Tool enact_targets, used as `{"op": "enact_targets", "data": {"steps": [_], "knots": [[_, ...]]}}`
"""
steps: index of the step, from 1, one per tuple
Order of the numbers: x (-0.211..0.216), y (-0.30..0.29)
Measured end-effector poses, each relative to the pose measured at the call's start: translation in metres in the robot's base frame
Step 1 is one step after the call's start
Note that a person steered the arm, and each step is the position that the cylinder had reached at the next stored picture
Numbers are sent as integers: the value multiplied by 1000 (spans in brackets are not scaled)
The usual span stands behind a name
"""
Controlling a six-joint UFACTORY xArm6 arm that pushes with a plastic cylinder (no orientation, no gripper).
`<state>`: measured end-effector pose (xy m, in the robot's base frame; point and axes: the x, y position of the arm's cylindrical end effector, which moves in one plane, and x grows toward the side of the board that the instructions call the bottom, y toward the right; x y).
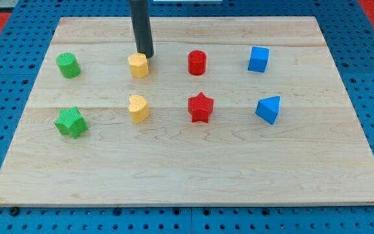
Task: Move your arm towards yellow hexagon
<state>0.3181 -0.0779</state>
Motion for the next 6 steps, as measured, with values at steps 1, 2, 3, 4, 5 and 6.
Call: {"op": "enact_targets", "data": {"steps": [1, 2, 3, 4, 5, 6], "knots": [[26, 8], [45, 10], [33, 14], [16, 7], [16, -24], [17, -30]]}}
